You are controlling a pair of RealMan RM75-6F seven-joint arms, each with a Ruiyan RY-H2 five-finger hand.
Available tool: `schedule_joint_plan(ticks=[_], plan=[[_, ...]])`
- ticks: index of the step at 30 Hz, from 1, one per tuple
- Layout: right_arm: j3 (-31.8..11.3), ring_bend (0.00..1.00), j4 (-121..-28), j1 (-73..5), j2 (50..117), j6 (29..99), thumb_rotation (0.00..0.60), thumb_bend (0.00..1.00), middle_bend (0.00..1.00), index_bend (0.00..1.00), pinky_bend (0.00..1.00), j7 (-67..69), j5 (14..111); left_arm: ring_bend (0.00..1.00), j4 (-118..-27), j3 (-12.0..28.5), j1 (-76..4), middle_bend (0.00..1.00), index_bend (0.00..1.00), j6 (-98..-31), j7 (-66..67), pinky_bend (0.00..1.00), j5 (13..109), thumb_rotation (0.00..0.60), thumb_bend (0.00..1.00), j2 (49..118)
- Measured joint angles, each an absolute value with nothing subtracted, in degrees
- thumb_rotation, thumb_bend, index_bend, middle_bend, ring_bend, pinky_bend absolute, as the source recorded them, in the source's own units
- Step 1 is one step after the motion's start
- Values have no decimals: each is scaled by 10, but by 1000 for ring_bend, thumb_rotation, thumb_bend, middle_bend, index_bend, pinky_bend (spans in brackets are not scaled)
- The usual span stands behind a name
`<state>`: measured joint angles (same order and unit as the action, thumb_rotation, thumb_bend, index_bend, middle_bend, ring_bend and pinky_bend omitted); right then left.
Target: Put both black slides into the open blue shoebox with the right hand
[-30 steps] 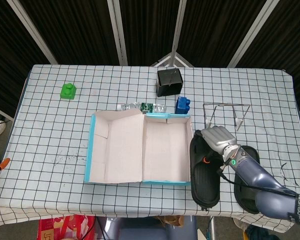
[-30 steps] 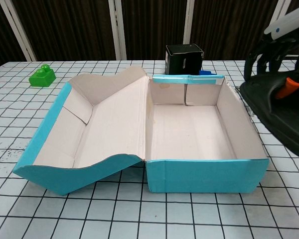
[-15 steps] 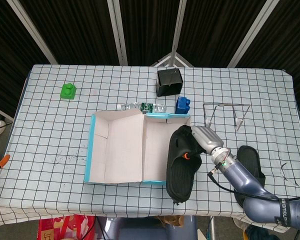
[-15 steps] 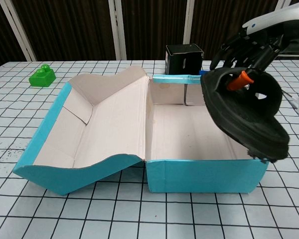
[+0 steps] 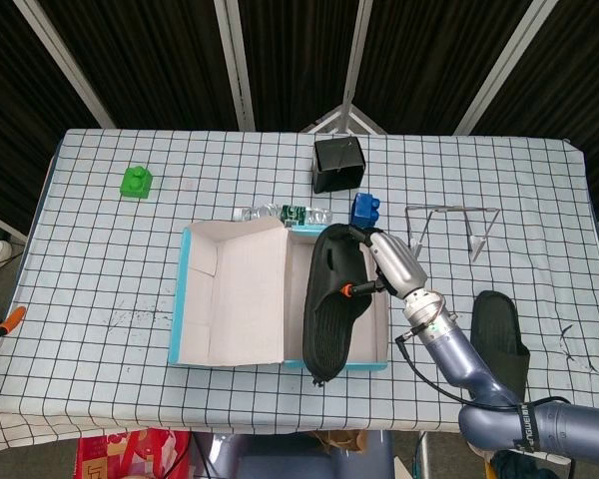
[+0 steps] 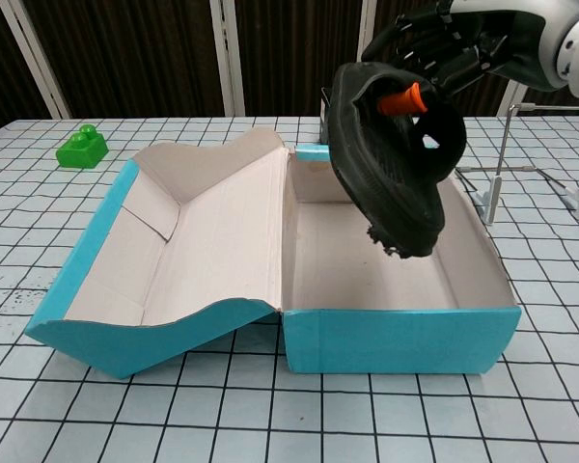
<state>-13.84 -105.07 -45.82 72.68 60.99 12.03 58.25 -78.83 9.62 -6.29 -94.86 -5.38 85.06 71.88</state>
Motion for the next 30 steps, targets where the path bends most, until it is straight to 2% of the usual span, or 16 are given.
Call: schedule_joint_plan(ticks=[7,16,30], plan=[[-136,493,-918,-428,831,684,600,494,495,605,197,176,701,0,-791,97,-63,0,70,-947,-49,71,846,600,210,719],[-144,493,-796,-421,941,731,600,494,495,611,197,145,734,0,-780,104,-66,0,70,-959,-46,71,848,600,209,734],[-151,493,-730,-424,995,706,600,494,495,614,197,141,741,0,-775,102,-68,0,70,-952,-49,71,847,600,209,733]])
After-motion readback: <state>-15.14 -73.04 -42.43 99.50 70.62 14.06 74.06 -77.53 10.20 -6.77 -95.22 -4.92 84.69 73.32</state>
